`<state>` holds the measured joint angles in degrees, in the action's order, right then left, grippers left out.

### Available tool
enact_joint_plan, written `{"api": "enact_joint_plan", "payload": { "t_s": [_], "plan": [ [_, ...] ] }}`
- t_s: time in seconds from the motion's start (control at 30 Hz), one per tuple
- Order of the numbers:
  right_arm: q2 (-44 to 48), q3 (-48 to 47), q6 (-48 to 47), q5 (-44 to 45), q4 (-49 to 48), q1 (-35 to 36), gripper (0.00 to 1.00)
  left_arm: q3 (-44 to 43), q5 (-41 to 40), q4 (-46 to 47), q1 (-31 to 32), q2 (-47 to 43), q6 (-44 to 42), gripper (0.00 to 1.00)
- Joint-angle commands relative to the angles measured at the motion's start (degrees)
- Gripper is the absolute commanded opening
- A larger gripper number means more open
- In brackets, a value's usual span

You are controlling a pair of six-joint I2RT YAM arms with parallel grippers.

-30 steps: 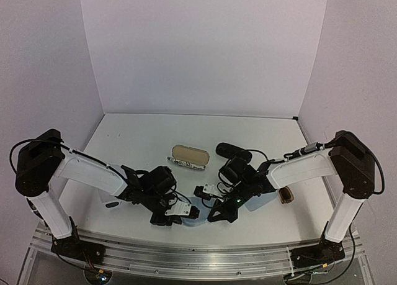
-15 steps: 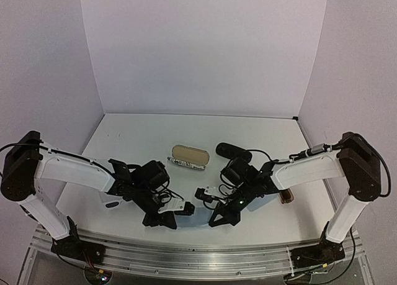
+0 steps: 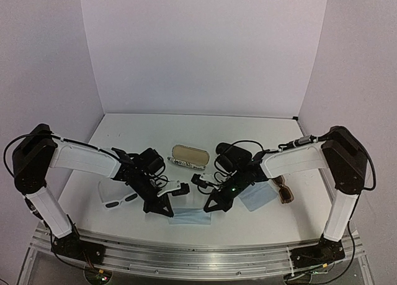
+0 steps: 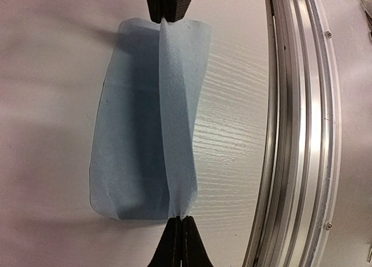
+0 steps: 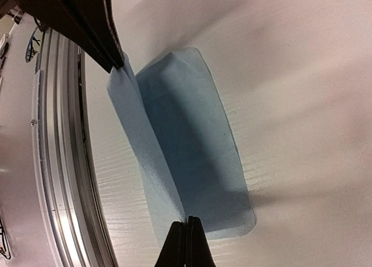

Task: Organize the sunglasses
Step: Fold the glasses cleaning cloth at the center of the board.

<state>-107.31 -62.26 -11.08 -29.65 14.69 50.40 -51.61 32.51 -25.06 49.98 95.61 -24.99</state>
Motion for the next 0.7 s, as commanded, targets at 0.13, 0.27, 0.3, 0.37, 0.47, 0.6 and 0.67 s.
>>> {"api": "enact_joint_plan", "payload": {
  "t_s": [0.13,0.27,0.3,0.37,0.47,0.6,0.67],
  "plan": [
    [-2.4,-3.7,-0.4,2.9,2.8,-1.3,0.0,-3.4,0.2,-0.5,-0.8,3.2,1.8,0.0],
    [-2.3,-3.6,-0.5,3.4,3.6,-1.6,0.0,-4.3,-0.4,-0.2,-0.8,4.0,2.1,0.0],
    [-2.3,-3.5,-0.5,3.4,3.7,-1.6,0.0,-4.4,-0.5,-0.2,-0.8,4.2,2.1,0.0],
    [-2.8,-3.7,-0.6,3.4,3.8,-1.6,0.0,-4.4,-0.7,-0.1,-0.8,4.4,2.0,0.0],
    [-3.5,-4.3,-0.8,3.5,3.9,-1.6,0.0,-4.4,-1.3,-0.2,-0.9,4.4,1.9,0.0],
    [-4.0,-4.6,-1.2,3.6,4.1,-1.6,0.0,-4.6,-2.0,-0.1,-1.1,4.4,1.7,0.0],
    [-4.0,-4.7,-1.1,3.3,4.2,-1.6,0.0,-4.6,-1.9,-0.2,-1.1,4.4,1.6,0.0]
  ]
}}
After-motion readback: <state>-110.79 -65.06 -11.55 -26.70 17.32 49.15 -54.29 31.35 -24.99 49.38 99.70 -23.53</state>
